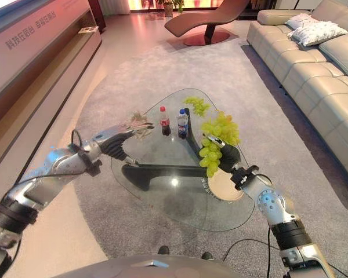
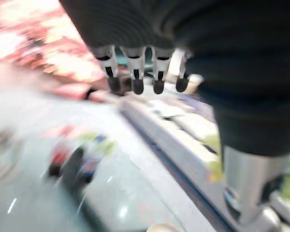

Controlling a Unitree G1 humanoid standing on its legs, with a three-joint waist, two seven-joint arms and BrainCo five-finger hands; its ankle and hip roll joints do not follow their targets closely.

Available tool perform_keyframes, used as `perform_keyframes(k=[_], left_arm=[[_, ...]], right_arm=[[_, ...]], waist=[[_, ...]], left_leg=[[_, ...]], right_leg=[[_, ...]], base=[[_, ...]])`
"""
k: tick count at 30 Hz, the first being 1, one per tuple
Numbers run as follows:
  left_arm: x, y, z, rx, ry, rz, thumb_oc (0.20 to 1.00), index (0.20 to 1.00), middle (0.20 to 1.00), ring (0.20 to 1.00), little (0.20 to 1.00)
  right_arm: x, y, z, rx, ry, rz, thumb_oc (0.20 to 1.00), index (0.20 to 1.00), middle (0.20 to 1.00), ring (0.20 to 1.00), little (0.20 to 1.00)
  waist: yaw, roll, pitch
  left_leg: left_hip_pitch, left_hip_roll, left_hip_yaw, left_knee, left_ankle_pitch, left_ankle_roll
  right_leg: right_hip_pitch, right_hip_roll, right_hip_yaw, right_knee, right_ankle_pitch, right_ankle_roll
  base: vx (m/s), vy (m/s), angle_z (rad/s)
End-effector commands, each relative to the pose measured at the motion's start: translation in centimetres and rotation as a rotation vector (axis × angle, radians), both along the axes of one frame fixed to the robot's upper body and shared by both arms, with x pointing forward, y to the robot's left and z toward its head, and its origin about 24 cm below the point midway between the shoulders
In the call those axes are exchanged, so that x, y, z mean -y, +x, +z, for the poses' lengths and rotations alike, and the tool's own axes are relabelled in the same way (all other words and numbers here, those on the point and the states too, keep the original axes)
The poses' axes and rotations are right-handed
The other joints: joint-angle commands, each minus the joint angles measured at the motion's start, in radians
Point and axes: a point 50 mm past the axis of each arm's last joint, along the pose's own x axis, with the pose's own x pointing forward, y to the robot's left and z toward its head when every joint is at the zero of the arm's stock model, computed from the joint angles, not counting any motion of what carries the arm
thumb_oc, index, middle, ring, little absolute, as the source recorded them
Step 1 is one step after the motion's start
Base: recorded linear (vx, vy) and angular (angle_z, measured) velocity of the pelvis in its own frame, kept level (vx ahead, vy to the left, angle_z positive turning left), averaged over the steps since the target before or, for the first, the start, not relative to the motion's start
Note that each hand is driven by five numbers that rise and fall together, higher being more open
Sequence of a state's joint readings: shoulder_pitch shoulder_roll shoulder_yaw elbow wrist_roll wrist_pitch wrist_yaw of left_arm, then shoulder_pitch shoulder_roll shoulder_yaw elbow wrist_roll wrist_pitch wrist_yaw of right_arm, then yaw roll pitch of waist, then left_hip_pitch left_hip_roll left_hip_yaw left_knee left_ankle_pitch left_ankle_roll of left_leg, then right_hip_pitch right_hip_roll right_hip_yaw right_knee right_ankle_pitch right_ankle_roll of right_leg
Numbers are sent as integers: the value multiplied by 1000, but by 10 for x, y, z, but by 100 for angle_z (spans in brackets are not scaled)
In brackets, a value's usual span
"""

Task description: Pick up fruits into the plate

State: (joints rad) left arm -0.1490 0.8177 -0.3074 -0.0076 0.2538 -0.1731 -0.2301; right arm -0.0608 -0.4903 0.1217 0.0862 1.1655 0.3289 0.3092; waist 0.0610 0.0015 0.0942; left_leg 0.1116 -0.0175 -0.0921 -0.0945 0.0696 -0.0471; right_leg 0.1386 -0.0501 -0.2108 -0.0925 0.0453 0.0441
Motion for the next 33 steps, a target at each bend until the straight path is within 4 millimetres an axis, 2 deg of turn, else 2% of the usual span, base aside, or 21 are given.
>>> perform_keyframes(k=[1,2,3,5,7,11,15,17,19,23,27,33], left_arm=[[-36,3,-2,-4,-191,229,1000,1000,1000,1000,1000],[-39,1,-6,-24,-216,258,1000,1000,1000,1000,1000],[-48,-10,-27,-87,-259,342,1000,1000,1000,1000,1000],[-56,-21,-46,-147,-304,430,1000,1000,1000,1000,1000],[-66,-44,-90,-254,-368,602,1000,1000,1000,1000,1000],[-62,-60,-132,-348,-394,742,1000,1000,1000,1000,1000],[-52,-60,-155,-431,-418,811,1000,1000,1000,1000,1000],[-48,-58,-160,-440,-430,822,1000,1000,1000,1000,1000],[-42,-58,-172,-495,-433,855,1000,1000,1000,1000,1000],[-41,-60,-183,-546,-421,917,1000,1000,1000,1000,1000],[-38,-56,-186,-555,-436,963,1000,1000,1000,1000,1000],[-25,-43,-178,-506,-482,920,1000,1000,1000,1000,1000]], right_arm=[[8,12,28,192,10,-88,200,200,200,200,200],[9,12,26,187,-1,-100,200,200,200,200,200],[16,9,19,169,-31,-145,200,200,200,200,200],[20,8,14,155,-57,-179,200,200,200,200,200],[33,6,6,131,-131,-259,200,200,200,200,200],[42,15,3,132,-186,-310,200,200,200,200,200],[50,32,12,151,-266,-372,200,200,200,200,200],[55,41,21,177,-291,-394,200,200,200,200,200],[64,56,35,202,-358,-449,200,200,200,200,200],[77,73,58,246,-432,-509,200,200,200,200,200],[91,87,78,261,-537,-551,200,200,200,200,200],[110,102,108,260,-674,-637,200,200,200,200,200]], waist=[[28,-19,21],[27,-19,22],[30,-18,29],[30,-17,38],[31,-17,67],[34,-15,119],[33,-9,198],[29,-4,245],[26,11,321],[22,28,409],[19,42,426],[20,68,426]], left_leg=[[66,2,97,46,-130,15],[67,3,98,46,-131,15],[68,3,100,47,-131,17],[65,4,101,53,-132,17],[50,7,106,72,-136,18],[4,3,105,107,-140,22],[-61,-1,94,149,-140,26],[-92,-2,87,165,-135,27],[-145,-7,68,187,-125,26],[-245,-18,44,225,-104,28],[-367,-32,35,263,-90,32],[-545,-51,35,322,-94,34]], right_leg=[[43,-42,-26,17,-33,64],[43,-43,-27,17,-33,63],[44,-43,-30,20,-34,62],[40,-46,-30,26,-35,60],[18,-51,-31,55,-43,54],[-33,-55,-22,95,-49,49],[-109,-58,-11,154,-56,46],[-144,-60,-9,177,-55,44],[-196,-59,-5,209,-53,40],[-304,-65,-9,261,-42,38],[-431,-65,-9,302,-39,35],[-611,-72,-4,353,-39,28]], base=[[45,-13,-2],[49,-16,-1],[52,-16,0],[23,-10,0],[12,-34,-3],[-53,-32,-1],[-134,-50,-2],[-195,-37,0],[-220,-37,0],[-178,-29,-2],[-117,12,-8],[-77,14,-15]])
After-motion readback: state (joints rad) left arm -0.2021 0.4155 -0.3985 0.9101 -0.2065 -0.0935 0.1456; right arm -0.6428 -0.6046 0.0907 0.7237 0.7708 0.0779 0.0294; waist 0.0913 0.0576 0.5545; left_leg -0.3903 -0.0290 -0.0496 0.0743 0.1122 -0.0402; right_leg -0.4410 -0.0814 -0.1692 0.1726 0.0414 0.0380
